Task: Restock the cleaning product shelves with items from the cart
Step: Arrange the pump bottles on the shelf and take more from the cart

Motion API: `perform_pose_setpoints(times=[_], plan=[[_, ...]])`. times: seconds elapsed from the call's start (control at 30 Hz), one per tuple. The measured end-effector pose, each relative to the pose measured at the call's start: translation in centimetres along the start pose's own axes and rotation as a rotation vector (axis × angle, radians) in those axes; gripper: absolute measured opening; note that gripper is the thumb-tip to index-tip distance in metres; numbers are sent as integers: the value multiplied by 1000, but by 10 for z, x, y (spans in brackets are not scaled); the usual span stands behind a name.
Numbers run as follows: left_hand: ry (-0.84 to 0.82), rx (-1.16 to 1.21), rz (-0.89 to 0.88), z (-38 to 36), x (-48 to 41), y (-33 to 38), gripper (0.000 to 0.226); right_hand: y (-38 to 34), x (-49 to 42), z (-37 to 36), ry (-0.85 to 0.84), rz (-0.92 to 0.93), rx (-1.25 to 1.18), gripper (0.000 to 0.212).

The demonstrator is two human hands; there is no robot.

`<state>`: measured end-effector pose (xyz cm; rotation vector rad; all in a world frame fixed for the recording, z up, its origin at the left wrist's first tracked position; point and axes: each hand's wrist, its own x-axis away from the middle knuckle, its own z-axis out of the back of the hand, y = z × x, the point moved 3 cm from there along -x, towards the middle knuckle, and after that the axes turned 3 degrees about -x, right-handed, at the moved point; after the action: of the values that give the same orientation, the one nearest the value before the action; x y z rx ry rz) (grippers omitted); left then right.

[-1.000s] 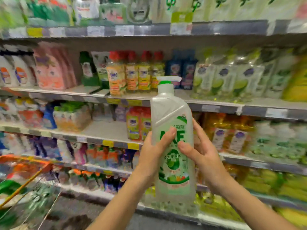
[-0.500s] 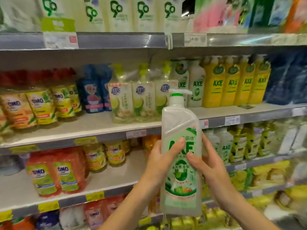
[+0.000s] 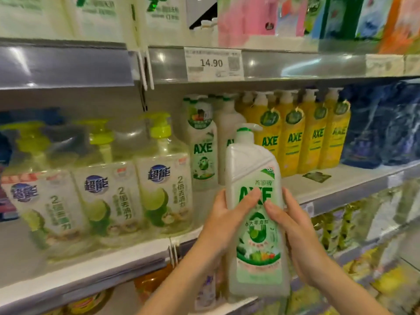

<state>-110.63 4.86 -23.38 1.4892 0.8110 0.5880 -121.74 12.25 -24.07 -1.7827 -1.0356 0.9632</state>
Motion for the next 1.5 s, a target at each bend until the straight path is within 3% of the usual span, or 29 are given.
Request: perform_pose_setpoints(times=[0.23,0.37,0.47,0.6,0.77,0.87,0.97,1.1,1.2,1.37,1.5], plan=[[225,-24,-31,-13,-80,23,83,-25,-101,30,-161,64,30,65],[323,6,-52,-19,-105,33,60,-28,-140,38,-238,38,1,71],[354,-3,-56,-17,-113,35,65,-27,-153,39,-307,57,5,80],[481,-209,-90,-9,-117,25,57,-16,-156,44,-364,90,20,74],[362,-269,-167,-14,-108,4,67,-9,-145,57,-448,181,152,98],[283,-311,-169,-11,-102,-6,85,-1,-140,64,-469,194,159,100],[207,-334,-162,-8,-101,-7,81,4,-141,63,-479,196,171,96],[238,-299,-230,-5,-119,-12,82,6,-145,59,-442,212,174,92],[242,-293,-291,1,-134,-14,85,9,-150,56,-429,188,152,73],[217,-355,-317,7,-145,-13,74,10,-165,53,-418,153,162,69],[370,-520,-295,10,-150,-13,81,13,-176,50,-404,185,163,66]])
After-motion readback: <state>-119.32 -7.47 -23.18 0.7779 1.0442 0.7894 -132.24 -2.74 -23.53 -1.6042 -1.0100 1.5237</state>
